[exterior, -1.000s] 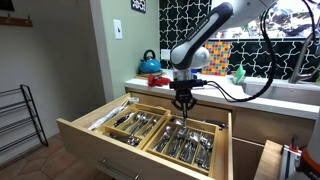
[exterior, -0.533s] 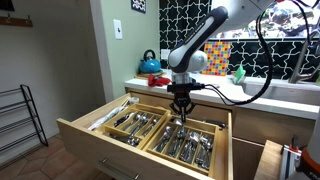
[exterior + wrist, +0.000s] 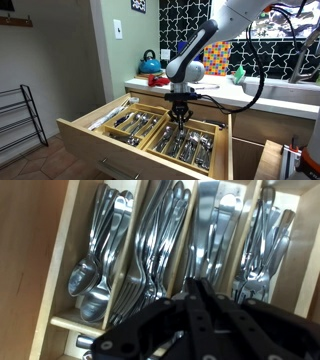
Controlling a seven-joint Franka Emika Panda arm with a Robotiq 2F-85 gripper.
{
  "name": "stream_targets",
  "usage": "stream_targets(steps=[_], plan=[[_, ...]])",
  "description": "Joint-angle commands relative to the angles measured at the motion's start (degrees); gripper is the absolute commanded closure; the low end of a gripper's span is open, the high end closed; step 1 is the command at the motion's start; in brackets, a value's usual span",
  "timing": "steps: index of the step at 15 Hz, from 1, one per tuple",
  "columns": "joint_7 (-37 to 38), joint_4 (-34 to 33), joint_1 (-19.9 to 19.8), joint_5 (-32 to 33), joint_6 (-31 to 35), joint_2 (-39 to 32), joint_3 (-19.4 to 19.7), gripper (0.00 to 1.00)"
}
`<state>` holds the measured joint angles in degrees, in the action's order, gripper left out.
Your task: Put the fork in the drawer
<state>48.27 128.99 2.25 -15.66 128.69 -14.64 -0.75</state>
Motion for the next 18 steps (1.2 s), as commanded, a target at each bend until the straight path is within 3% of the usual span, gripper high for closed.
stream_targets(steps=[1,11,12,14,15,17,18], plan=[[-0.1,-1.9,0.4,-1.7,0.7,-3.0,0.2,0.98],[-0.2,-4.8,0.9,-2.8,0.2,-7.7,0.0,0.96],[-0.1,-4.9,1.0,-2.7,0.2,-7.9,0.1,0.91],[0.1,-5.1,1.1,-2.3,0.2,-8.2,0.2,0.66],[0.1,-5.1,1.2,-2.3,0.2,-8.2,0.3,0.64],[0.1,-5.0,1.2,-2.2,0.2,-8.1,0.3,0.49],[0.0,-4.9,1.2,-2.3,0.3,-8.1,0.3,0.75]])
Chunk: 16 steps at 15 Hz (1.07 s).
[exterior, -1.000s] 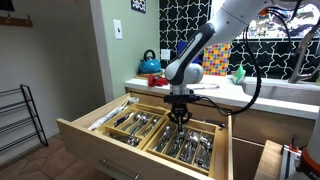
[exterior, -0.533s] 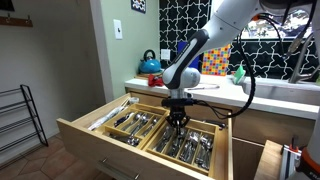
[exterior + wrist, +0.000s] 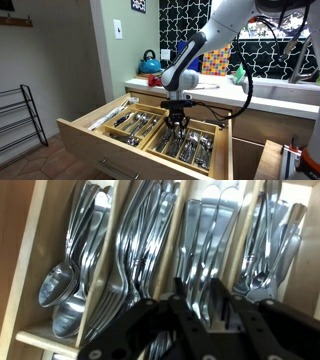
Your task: Put the fork in the drawer
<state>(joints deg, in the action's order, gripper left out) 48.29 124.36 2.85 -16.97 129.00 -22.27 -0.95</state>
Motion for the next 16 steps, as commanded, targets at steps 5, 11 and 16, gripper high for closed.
stream_targets(steps=[5,11,16], plan=[[1.1,1.5,1.3,0.3,0.7,2.3,1.0,0.85],[2.2,7.0,4.0,17.4,-2.8,12.9,3.8,0.38],[-0.7,11.7,2.6,33.4,-11.8,25.3,2.2,0.01]])
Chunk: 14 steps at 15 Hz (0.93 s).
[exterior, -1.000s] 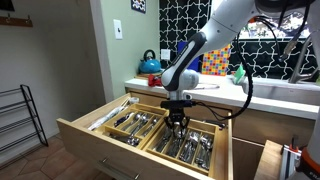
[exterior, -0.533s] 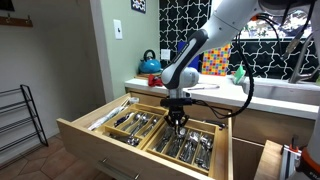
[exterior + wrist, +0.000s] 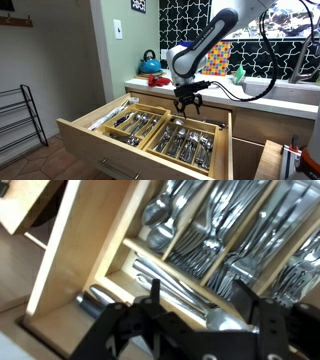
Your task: Put the fork in the drawer
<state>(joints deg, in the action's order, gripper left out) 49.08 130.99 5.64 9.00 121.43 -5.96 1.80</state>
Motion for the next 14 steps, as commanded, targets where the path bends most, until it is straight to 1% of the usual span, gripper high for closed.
stream_targets(steps=[1,3,5,9,10,12,14], plan=[[-2.2,5.7,-0.6,10.3,-5.9,11.3,-1.1,0.0],[-4.3,7.0,-1.5,15.8,-9.0,16.3,-2.2,0.0],[-7.0,8.9,-2.6,21.1,-10.1,21.3,-3.2,0.0],[-12.5,13.6,-4.8,28.6,-6.7,30.8,-4.1,0.0],[-10.4,8.9,-5.0,25.2,-8.9,24.7,-4.7,0.0],[-12.1,10.8,-5.7,26.6,-8.3,28.4,-5.1,0.0],[-12.6,11.8,-5.8,26.7,-8.0,29.9,-5.3,0.0]])
